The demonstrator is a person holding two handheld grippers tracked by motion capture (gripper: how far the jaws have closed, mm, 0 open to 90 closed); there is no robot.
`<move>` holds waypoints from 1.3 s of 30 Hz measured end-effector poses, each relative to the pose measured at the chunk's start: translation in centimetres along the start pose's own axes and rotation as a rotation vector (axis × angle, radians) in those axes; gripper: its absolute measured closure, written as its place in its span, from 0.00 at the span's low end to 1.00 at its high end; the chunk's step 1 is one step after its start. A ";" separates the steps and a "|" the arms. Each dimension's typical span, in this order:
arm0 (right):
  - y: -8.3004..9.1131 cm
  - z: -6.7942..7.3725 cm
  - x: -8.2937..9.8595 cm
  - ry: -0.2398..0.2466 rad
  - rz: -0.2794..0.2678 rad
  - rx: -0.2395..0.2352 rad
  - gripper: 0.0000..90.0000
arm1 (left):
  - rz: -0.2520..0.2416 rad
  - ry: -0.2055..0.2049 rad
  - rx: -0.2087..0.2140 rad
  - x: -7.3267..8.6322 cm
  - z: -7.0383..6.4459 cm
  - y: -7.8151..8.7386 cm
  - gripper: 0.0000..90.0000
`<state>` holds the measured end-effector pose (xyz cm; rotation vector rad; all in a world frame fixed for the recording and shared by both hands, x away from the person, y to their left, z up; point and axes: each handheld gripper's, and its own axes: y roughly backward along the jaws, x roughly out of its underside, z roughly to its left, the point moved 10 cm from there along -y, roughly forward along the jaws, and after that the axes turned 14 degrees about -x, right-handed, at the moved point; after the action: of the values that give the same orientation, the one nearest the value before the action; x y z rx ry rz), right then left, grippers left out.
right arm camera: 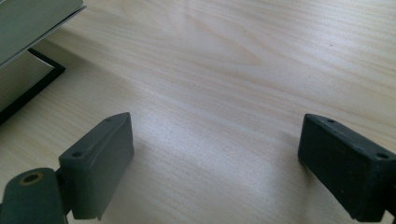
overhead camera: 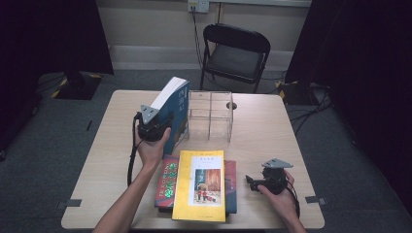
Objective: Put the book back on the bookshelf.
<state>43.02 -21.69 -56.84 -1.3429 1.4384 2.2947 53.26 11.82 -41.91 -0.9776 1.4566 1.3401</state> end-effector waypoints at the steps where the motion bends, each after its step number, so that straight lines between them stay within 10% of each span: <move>1: 0.0 0.0 0.0 0.000 0.000 0.000 0.11 | 0.000 -0.003 0.000 0.1 0.0 0.1 0.68; 26: 0.0 0.0 0.0 0.000 0.000 -0.001 0.11 | 0.086 -0.039 0.091 0.0 0.3 3.0 0.61; 39: 0.0 0.0 0.0 0.000 0.000 -0.001 0.11 | 0.163 -0.059 0.156 -3.6 0.9 4.8 0.58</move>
<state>43.01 -21.68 -56.84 -1.3426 1.4372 2.2961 49.81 13.12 -37.16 -0.7264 1.5968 1.3363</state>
